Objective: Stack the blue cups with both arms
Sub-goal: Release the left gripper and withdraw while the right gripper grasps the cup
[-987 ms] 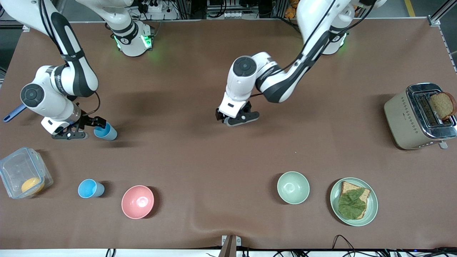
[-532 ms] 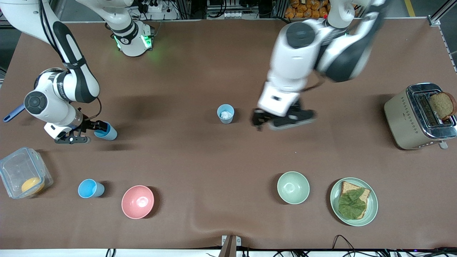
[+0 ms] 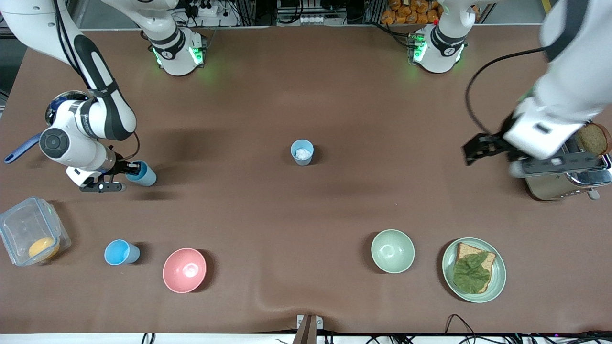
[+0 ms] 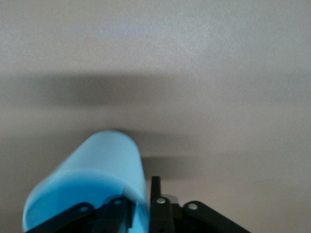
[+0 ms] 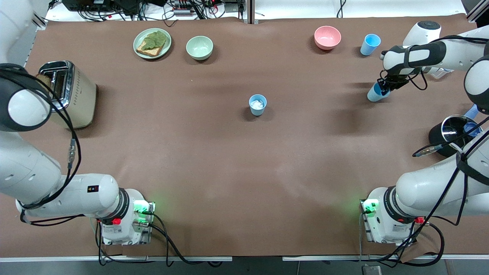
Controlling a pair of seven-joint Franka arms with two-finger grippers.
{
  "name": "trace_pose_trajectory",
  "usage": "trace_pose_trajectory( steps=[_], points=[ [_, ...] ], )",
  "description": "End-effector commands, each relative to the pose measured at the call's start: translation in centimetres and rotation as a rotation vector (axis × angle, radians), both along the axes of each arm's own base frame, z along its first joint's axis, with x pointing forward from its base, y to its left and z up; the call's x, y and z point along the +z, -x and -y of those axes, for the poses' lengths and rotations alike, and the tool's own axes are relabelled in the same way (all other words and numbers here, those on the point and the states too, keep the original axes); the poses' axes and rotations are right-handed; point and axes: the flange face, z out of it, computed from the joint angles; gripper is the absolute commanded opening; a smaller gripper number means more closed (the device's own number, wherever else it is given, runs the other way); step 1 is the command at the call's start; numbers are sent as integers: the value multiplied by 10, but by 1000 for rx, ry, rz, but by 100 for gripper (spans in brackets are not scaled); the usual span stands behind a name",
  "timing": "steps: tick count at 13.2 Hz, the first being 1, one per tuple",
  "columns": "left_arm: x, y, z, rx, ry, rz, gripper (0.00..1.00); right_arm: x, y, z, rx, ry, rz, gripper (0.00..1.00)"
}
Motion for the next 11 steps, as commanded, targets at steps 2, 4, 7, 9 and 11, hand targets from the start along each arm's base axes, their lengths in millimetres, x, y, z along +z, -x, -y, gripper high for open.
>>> trace_pose_trajectory(
  steps=[2, 4, 7, 9, 11],
  points=[
    [28, 32, -7, -46, -32, -11, 100, 23, 0, -3, -12, 2, -10, 0],
    [41, 48, -21, -72, -58, -38, 100, 61, -3, -16, 4, 5, -16, 0],
    [32, 49, -34, -62, -53, -77, 100, 137, -30, -93, -14, -113, -66, 0],
    [35, 49, -34, -63, -53, -69, 100, 187, -44, -160, -71, -144, -94, 0],
    [34, 49, -33, -61, -50, -73, 100, 214, -39, -237, -79, -185, -73, 0]
  ],
)
